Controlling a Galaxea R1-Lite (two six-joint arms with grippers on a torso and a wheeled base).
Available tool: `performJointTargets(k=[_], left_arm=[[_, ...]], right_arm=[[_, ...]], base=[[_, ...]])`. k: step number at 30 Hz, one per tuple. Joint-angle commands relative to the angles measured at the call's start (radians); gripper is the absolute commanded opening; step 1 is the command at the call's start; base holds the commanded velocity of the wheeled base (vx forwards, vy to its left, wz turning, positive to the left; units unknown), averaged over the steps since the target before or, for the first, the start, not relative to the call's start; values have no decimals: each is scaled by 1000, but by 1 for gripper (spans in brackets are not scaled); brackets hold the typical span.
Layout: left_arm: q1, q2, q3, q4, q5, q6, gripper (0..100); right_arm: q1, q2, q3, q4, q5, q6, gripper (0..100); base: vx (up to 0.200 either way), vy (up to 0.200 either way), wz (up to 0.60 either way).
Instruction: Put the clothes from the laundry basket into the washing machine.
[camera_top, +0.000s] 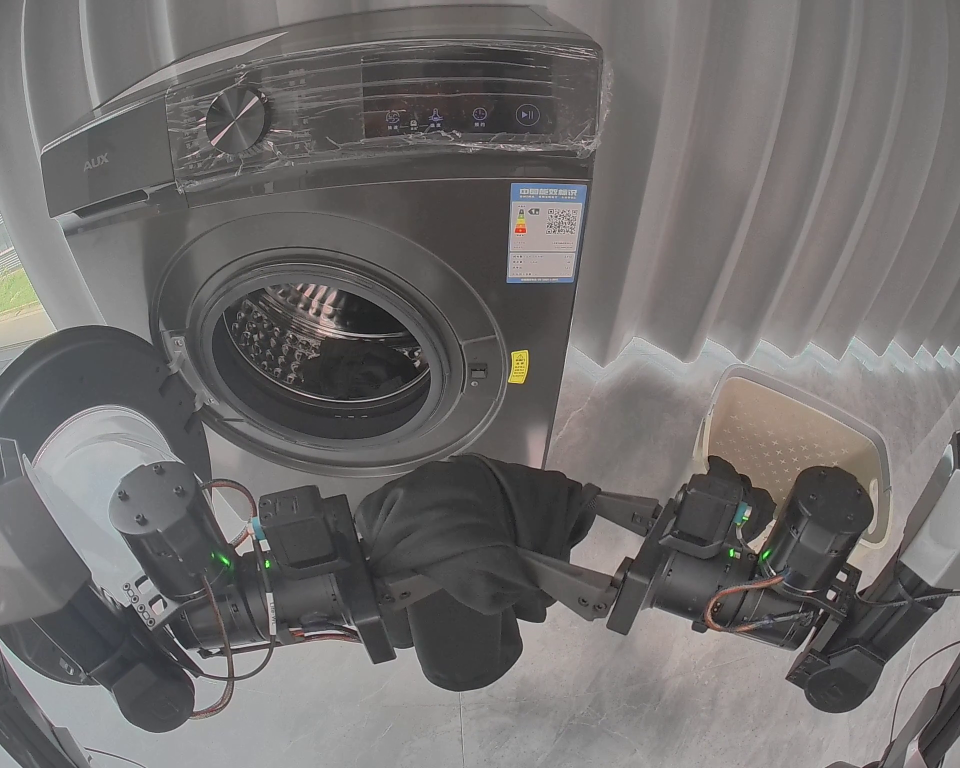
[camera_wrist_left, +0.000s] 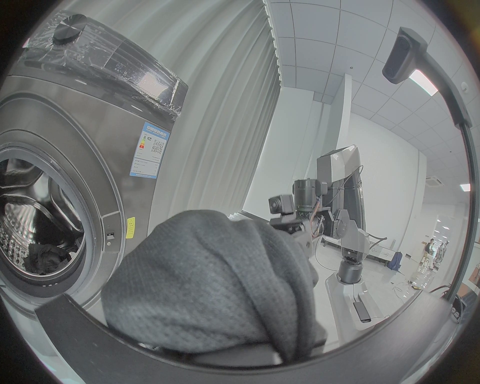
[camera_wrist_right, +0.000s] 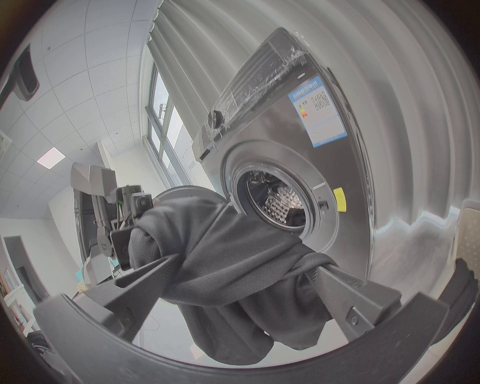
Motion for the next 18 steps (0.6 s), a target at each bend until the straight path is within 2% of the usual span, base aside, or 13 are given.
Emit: performJointTargets(k=[1,4,11,15,18], left_arm=[[-3,3,27,1,-2,0,0],[-2,7,15,2,-1,-1,0],[38,5,-7,1,1,-6,0],[49,2,-20,1,1,-11,0],[57,-4,-23,1,1,-20,0]], right_arm=[[-15,-16,-77,-1,-5,6,100],[-38,-16,-100,-1,-3,7,100],[-35,-34,-34,0,8,10,100],[-4,-63,81,0,90,26,100],[-3,-74,124,0,115,27,100]], base=[[0,0,0],[0,0,0],[0,0,0],[0,0,0],[0,0,0]])
